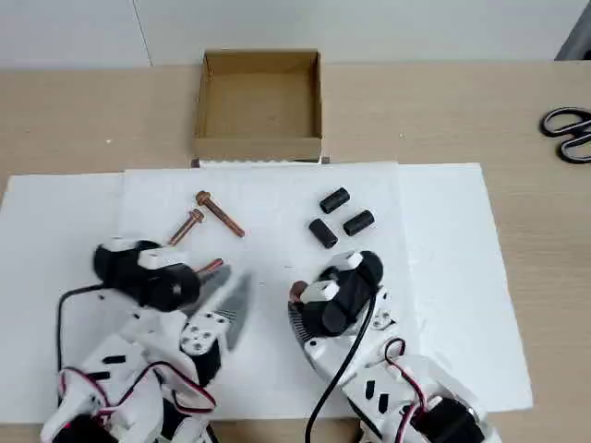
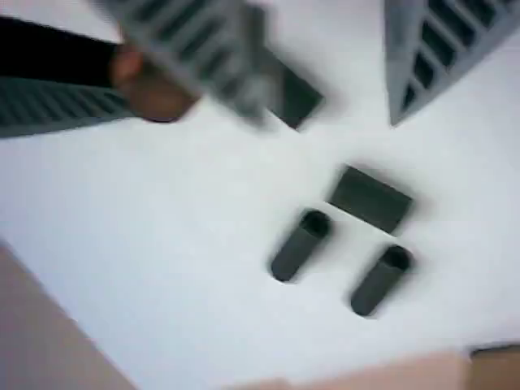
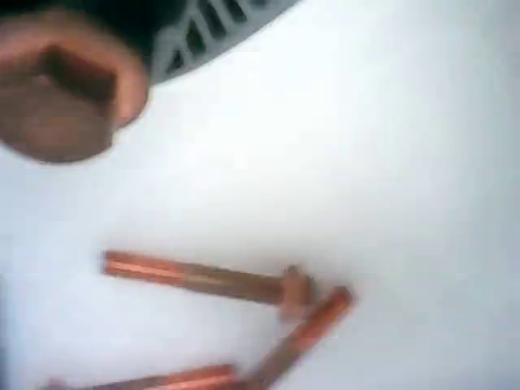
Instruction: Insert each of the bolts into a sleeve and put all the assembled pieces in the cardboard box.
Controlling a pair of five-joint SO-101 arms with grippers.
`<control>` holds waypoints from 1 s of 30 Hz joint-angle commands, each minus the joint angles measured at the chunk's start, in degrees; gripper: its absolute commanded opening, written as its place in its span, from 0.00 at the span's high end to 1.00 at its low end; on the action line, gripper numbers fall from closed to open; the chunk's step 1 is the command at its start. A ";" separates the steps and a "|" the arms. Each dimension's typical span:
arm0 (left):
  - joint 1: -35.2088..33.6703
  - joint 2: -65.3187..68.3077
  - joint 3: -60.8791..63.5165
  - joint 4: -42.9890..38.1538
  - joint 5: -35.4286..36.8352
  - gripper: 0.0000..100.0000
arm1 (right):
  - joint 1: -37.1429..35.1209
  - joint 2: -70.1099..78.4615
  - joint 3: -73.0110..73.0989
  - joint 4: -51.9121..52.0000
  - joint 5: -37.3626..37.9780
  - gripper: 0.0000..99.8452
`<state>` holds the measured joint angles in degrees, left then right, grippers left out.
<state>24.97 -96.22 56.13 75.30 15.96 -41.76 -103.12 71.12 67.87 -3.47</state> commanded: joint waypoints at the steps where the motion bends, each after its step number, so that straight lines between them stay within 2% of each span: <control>1: -6.51 0.00 -1.54 -0.70 -4.13 1.00 | 2.15 -0.22 -0.26 -1.98 0.53 1.00; 6: -15.47 0.00 7.43 -3.08 -6.07 0.99 | 5.32 -0.22 -0.26 -1.98 0.35 1.00; 10: -19.60 0.00 15.34 -8.62 -6.07 0.99 | 9.80 -0.22 -0.26 -1.98 0.26 1.00; 21: -19.87 0.00 35.30 -25.76 -6.07 0.99 | 18.07 3.56 -0.70 -8.75 0.62 1.00; 25: -19.96 0.00 39.08 -29.45 -6.07 0.99 | 19.56 11.91 -3.34 -16.13 0.35 1.00; 30: -19.87 0.00 39.43 -31.56 -5.98 0.99 | 19.56 29.76 -10.73 -24.75 0.26 1.00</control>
<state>5.19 -95.69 95.52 45.67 10.24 -22.59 -82.55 67.34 48.70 -3.47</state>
